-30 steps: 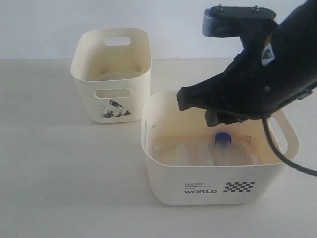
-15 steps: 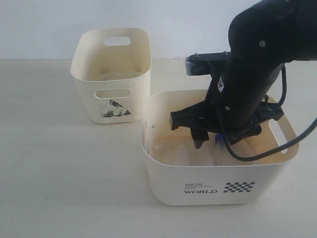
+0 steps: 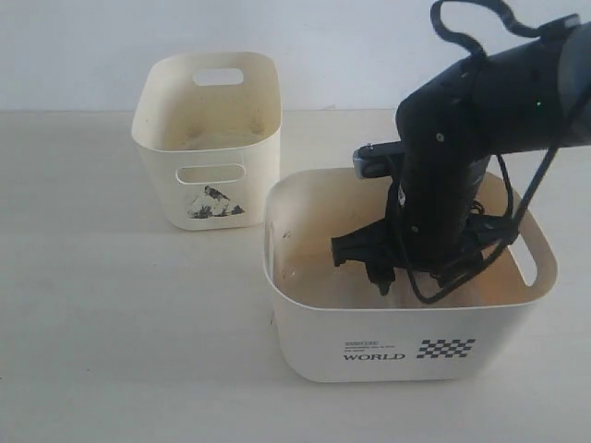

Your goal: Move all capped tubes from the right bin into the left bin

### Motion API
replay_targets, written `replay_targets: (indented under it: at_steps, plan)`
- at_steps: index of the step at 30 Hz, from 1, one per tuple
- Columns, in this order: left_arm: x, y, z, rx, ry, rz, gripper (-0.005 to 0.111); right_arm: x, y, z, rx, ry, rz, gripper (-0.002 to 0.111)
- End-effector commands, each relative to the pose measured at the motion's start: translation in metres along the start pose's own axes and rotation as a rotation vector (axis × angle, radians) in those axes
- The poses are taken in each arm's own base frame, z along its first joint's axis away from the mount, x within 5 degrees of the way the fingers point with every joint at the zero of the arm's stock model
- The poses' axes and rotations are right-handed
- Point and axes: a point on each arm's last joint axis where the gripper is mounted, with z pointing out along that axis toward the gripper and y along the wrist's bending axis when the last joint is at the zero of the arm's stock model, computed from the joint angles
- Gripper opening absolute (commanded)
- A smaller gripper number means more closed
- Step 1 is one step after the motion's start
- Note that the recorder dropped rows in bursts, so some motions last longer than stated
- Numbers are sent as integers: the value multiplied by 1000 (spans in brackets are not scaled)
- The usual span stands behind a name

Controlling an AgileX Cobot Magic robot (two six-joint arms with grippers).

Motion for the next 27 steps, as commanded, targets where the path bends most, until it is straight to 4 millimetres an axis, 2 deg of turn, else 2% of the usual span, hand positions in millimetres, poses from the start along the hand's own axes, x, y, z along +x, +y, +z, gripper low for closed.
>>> replay_targets:
  at_steps: [1,5,11,14,19,23,27]
  plan:
    - [-1,0,0,1,-2,-13,4,-3,0,17,35,18,-2,61]
    - [-1,0,0,1,-2,-13,4,-2,2,33,45,44,-6,61]
    - [-1,0,0,1,-2,-13,4,-3,5,42,39,46,-9,60]
    - [-1,0,0,1,-2,-13,4,-3,5,42,36,42,-9,45]
    - [-1,0,0,1,-5,-13,4,-3,5,42,33,38,-9,1]
    - [-1,0,0,1,-5,-13,4,-2,4,38,41,45,-7,0]
    - [-1,0,0,1,-5,-13,4,-4,0,18,39,9,-10,0]
